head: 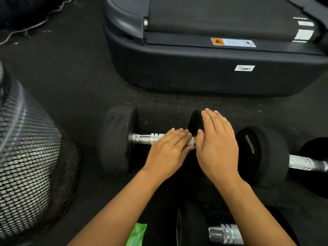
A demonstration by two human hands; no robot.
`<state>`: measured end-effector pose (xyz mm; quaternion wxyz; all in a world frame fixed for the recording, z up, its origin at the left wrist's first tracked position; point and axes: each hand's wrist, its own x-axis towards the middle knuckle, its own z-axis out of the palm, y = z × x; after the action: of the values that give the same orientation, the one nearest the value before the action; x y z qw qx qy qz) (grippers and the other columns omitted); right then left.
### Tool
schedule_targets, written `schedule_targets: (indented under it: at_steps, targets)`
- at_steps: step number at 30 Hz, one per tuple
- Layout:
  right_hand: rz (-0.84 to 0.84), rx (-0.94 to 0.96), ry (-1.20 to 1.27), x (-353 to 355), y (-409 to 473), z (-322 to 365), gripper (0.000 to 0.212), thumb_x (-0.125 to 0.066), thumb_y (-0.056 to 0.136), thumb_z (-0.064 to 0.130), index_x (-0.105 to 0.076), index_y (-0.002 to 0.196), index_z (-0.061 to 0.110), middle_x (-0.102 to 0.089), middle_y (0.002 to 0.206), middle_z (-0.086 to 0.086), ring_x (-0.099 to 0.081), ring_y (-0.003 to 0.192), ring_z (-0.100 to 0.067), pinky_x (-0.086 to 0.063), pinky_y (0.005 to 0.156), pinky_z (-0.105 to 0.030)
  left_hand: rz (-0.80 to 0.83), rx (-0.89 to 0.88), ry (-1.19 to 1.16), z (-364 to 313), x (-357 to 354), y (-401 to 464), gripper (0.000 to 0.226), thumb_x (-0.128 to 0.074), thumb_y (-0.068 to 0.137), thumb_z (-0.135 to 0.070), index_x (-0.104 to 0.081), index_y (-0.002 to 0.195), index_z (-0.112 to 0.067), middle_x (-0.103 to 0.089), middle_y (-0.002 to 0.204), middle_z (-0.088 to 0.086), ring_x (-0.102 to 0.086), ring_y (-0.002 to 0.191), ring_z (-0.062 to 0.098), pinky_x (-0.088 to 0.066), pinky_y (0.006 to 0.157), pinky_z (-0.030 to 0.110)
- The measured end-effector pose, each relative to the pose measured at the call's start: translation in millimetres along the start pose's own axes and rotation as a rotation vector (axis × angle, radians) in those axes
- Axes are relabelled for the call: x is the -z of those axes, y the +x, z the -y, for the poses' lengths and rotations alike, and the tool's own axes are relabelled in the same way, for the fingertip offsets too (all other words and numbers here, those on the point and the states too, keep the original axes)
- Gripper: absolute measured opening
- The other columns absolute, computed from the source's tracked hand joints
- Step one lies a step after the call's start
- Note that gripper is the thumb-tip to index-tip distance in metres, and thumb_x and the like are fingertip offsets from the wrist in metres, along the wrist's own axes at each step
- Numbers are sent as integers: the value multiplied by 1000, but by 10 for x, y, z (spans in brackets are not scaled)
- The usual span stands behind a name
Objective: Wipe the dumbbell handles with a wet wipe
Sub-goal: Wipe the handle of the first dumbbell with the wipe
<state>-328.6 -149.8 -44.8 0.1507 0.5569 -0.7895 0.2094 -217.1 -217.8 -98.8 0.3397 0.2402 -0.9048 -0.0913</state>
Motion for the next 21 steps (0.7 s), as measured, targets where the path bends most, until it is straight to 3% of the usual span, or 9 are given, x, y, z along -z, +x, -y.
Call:
schedule_targets:
  at_steps: [4, 10, 15, 17, 21]
  targets:
    - [-1, 10, -2, 1, -4, 10, 49, -31, 91, 24, -48, 130, 1, -51, 134, -14, -43, 128, -27, -30, 109, -39, -128, 10, 3, 79, 21, -129, 24, -58, 88, -15, -70, 104, -2, -69, 108, 9, -65, 102, 20, -50, 92, 39]
    - [8, -2, -17, -3, 3, 8, 49, -31, 91, 23, -48, 131, 1, -50, 135, -13, -42, 129, -26, -25, 111, -35, 123, -104, -9, 96, 0, -20, 35, -69, 78, 0, -64, 113, 0, -64, 118, 13, -60, 111, 24, -44, 99, 38]
    - [8, -5, -19, -6, 33, 9, 50, -30, 90, 24, -48, 131, 1, -51, 134, -13, -42, 129, -26, -25, 110, -36, 353, 128, 9, 19, 179, 314, 24, -57, 90, -17, -62, 112, -19, -66, 105, 1, -63, 95, 20, -51, 80, 36]
    - [8, -2, -19, -2, 37, 5, 50, -30, 90, 24, -48, 131, 1, -51, 134, -13, -42, 129, -27, -26, 110, -36, 385, 178, 20, 46, 229, 349, 21, -53, 92, -22, -63, 111, -20, -66, 103, 1, -63, 94, 20, -50, 78, 37]
    - [1, -5, -12, -3, 8, 21, 50, -30, 90, 24, -48, 130, 0, -51, 134, -13, -43, 128, -27, -24, 110, -35, 326, 102, -10, -49, 234, 198, 24, -62, 85, -12, -65, 109, -13, -67, 105, 4, -63, 97, 21, -52, 80, 36]
